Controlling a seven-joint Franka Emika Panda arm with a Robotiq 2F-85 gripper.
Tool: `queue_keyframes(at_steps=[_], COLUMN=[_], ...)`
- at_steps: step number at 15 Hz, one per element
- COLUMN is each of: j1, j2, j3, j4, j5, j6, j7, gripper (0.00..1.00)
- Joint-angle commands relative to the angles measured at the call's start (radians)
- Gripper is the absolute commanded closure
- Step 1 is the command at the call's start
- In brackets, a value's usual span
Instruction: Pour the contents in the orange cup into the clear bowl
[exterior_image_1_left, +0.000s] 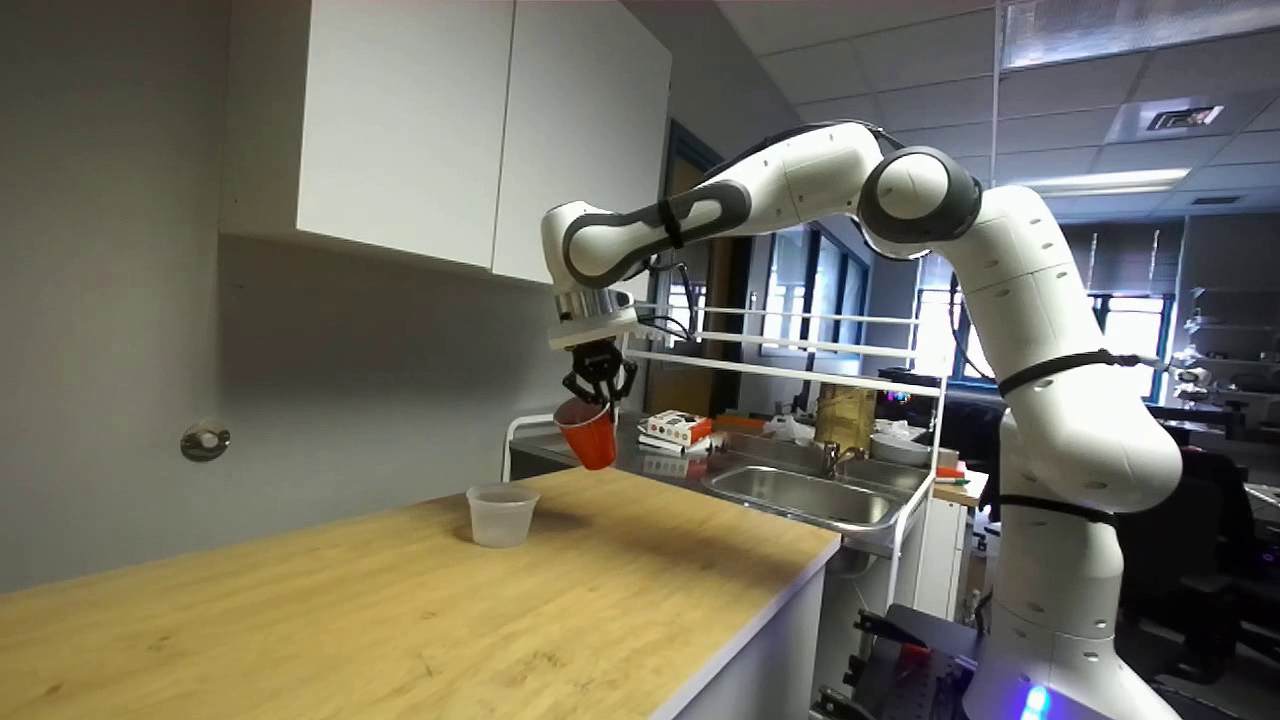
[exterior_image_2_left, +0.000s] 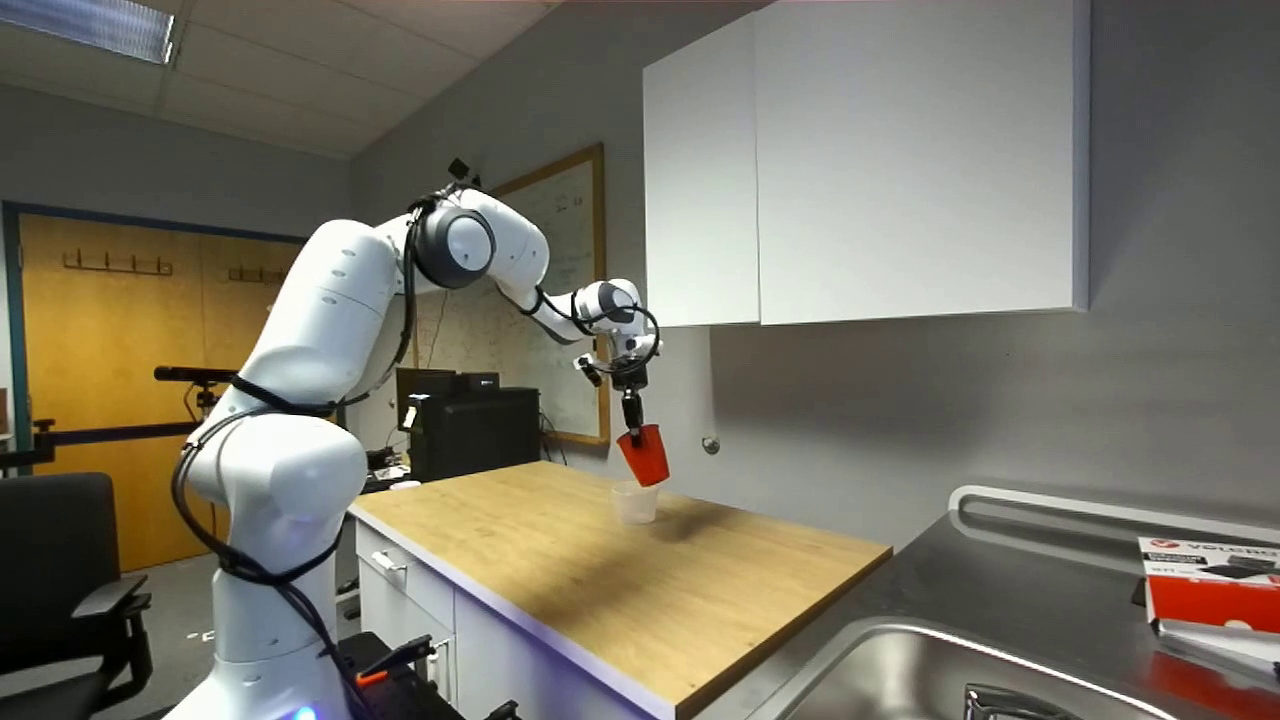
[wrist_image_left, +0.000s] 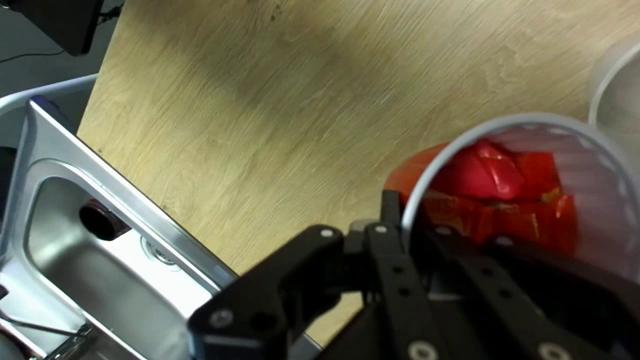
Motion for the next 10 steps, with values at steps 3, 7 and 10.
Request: queue_keyframes(at_steps=[3, 7, 10], j1=[0.049, 0.092, 0.132], j2=[0.194, 0.334, 0.434], j3=[-0.012, -0.023, -0.038], j4=[0.261, 0.430, 0.557], j5=[-0.133, -0.192, -0.232], j6=[-0.175, -0.306, -0.399], j7=[0.102, 0.114, 0.102], gripper=[0.96, 0.96, 0.96])
